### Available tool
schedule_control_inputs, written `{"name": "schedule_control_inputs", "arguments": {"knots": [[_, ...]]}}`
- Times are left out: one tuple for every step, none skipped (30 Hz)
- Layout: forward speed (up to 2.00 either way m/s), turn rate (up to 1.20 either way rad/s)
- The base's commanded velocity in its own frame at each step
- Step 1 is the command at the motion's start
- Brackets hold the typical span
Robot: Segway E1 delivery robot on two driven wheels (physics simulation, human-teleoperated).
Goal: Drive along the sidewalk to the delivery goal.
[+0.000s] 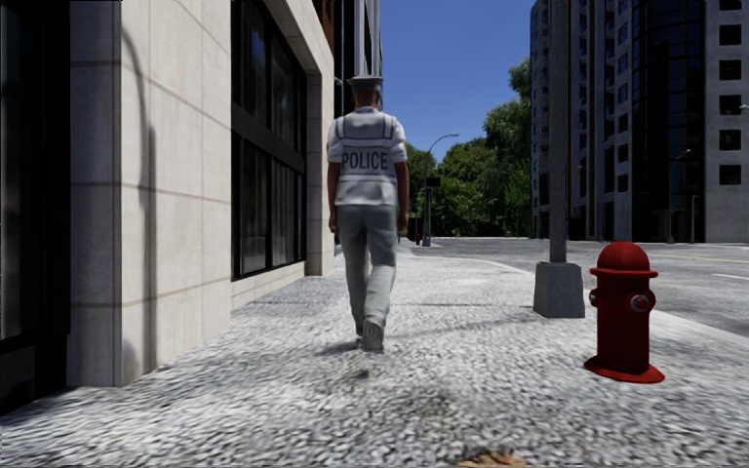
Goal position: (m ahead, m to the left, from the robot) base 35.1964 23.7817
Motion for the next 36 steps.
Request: {"name": "schedule_control_inputs", "arguments": {"knots": [[1.29, -0.29], [1.28, -0.31], [1.28, -0.29], [1.28, -0.14], [1.28, -0.14], [1.28, 0.00], [1.28, 0.00], [1.28, 0.00], [1.28, 0.00], [1.28, 0.00], [1.28, 0.00], [1.28, 0.00], [1.28, 0.00], [1.28, 0.00], [1.28, 0.00], [1.28, 0.00], [1.28, 0.00], [1.27, 0.00], [1.27, 0.00], [1.27, 0.00], [1.32, 0.00], [1.68, 0.00], [2.00, 0.00], [2.00, 0.00], [2.00, 0.00], [2.00, 0.00], [2.00, 0.00], [2.00, 0.00], [2.00, 0.00], [2.00, -0.02], [2.00, -0.17], [2.00, -0.22], [2.00, -0.28], [2.00, -0.28], [2.00, -0.30], [2.00, -0.31]]}}
